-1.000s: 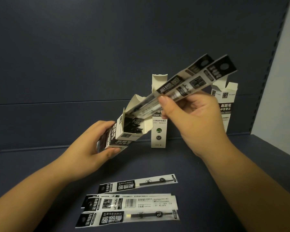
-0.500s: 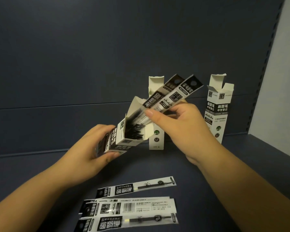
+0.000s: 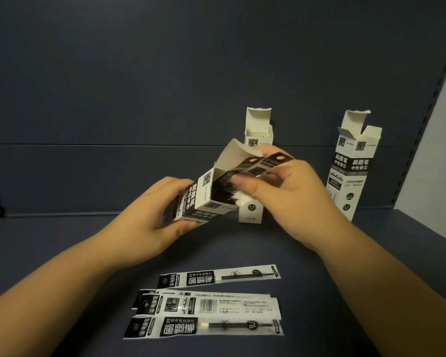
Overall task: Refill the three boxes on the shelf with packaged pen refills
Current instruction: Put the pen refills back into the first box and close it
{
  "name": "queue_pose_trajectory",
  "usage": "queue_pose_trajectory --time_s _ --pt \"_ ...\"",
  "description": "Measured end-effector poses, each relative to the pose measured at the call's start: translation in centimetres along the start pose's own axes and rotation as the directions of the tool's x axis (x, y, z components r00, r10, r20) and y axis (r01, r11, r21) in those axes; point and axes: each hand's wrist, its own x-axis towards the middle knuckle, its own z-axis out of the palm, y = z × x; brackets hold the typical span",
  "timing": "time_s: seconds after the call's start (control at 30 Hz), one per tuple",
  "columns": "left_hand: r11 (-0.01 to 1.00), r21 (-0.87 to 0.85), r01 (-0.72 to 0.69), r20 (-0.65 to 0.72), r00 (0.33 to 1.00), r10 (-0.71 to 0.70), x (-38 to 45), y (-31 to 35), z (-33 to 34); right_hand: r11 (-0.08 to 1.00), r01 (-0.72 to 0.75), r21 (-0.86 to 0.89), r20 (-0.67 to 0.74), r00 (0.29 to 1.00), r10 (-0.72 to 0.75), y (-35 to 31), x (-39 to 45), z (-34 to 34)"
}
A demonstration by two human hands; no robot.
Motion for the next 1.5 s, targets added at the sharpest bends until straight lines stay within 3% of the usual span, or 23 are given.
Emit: queue_pose_trajectory --time_s 0.17,0.37,0.6,0.77,0.97,1.13,1.37,1.5 --pt "1.0 -0.013 0.022 -0.006 1.0 -0.022 0.1 0.0 0.1 0.984 -0.018 -0.177 0.034 0.999 0.025 -0.1 0.2 0.9" --pt "0.999 -0.022 0.045 -0.016 0.999 -0.045 -0.1 0.0 0.0 0.986 0.061 -0.158 0.022 0.998 -0.058 -0.7 0.1 0.5" --pt "1.0 0.0 0.021 -0.011 1.0 -0.021 0.1 0.2 0.0 0.902 0.018 -0.432 0.054 0.999 0.006 -0.6 0.3 1.7" --pt "1.0 -0.001 0.016 -0.003 1.0 -0.016 0.0 0.2 -0.1 0.912 0.083 -0.402 0.024 0.997 -0.079 -1.5 0.0 0.5" --pt "1.0 0.012 -0.015 -0.013 1.0 0.015 0.1 0.1 0.1 0.841 0.074 -0.536 0.105 0.994 -0.021 -1.4 0.1 1.1" --pt "1.0 0.004 -0.004 -0.007 1.0 0.004 0.1 0.2 0.1 0.886 0.022 -0.462 0.045 0.999 -0.002 -1.6 0.1 0.2" --pt "0.999 0.034 0.005 0.002 1.0 -0.005 0.1 0.4 0.2 0.834 -0.023 -0.552 0.158 0.979 0.132 -1.6 0.6 2.2" --pt "1.0 0.024 0.007 0.012 1.0 -0.008 0.2 0.4 0.3 0.862 -0.012 -0.507 0.153 0.983 0.103 -1.5 0.2 1.4"
